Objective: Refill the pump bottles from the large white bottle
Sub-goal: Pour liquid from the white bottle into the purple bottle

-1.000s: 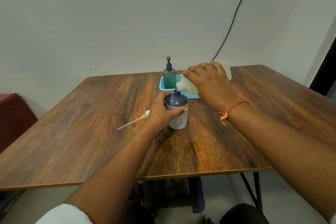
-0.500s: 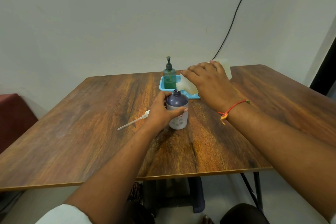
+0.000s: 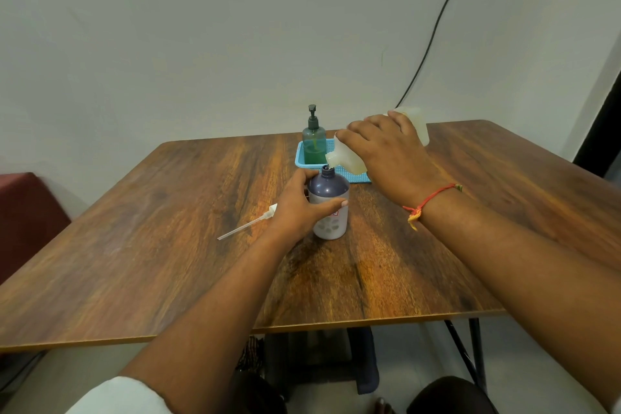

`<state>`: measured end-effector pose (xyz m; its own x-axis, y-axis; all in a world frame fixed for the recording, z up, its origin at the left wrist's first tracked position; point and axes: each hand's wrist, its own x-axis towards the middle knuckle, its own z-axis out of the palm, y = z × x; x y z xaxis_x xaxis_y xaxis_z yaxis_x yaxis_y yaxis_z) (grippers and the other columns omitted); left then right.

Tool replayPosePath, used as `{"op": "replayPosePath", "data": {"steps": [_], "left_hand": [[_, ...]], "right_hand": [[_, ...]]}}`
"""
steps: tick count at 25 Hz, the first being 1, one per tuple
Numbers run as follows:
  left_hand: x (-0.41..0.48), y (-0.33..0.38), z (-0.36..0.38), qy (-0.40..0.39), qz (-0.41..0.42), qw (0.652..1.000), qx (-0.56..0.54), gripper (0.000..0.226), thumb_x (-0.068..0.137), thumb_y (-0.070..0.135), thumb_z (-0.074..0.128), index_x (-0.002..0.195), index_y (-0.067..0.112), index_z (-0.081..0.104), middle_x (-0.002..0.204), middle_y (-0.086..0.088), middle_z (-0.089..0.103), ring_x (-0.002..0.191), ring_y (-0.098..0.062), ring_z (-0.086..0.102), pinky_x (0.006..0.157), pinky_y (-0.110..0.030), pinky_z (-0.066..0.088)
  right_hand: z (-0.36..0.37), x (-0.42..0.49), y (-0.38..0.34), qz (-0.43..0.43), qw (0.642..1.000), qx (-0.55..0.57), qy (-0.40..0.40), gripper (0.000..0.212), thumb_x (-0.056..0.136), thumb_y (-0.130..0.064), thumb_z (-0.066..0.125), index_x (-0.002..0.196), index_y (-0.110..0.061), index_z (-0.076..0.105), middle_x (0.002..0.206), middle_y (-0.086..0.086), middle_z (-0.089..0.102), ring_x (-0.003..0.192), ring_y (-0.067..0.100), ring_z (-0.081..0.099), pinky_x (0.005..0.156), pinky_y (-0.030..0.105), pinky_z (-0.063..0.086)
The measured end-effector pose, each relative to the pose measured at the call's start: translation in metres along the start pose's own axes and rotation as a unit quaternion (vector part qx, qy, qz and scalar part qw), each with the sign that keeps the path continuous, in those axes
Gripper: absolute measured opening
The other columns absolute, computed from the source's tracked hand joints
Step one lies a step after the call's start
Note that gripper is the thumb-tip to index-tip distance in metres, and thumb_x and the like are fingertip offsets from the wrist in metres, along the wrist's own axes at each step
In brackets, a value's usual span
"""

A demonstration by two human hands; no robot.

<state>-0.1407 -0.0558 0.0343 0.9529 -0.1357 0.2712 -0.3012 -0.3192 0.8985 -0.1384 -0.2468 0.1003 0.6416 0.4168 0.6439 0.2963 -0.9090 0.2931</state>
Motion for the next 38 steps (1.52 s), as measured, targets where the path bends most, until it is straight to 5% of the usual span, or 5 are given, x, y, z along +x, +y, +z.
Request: {"op": "replayPosePath", "data": {"steps": [18, 38], "left_hand": [[0.0, 0.0008, 0.0002, -0.002, 0.002, 1.0, 0.0, 0.062, 0.075, 0.023, 0.088, 0.123, 0.03, 0.05, 0.115, 0.018, 0.056, 0.099, 0.005, 0.056, 0.071, -0.011, 0.045], [0.0017, -0.0015, -0.0001, 0.0, 0.0, 1.0, 0.006, 0.064, 0.074, 0.026, 0.089, 0.124, 0.029, 0.05, 0.118, 0.016, 0.058, 0.101, 0.004, 0.056, 0.074, -0.013, 0.045]], "right_hand": [[0.0009, 0.0012, 0.0005, -0.007, 1.0, -0.023, 0.0, 0.052, 0.092, -0.013, 0.06, 0.141, -0.025, 0.047, 0.138, 0.006, 0.058, 0.128, 0.033, 0.05, 0.114, 0.054, 0.027], [-0.005, 0.0028, -0.0024, -0.016, 0.999, -0.034, -0.007, 0.049, 0.091, -0.017, 0.05, 0.14, -0.023, 0.048, 0.138, 0.008, 0.058, 0.13, 0.035, 0.049, 0.115, 0.055, 0.026]]}}
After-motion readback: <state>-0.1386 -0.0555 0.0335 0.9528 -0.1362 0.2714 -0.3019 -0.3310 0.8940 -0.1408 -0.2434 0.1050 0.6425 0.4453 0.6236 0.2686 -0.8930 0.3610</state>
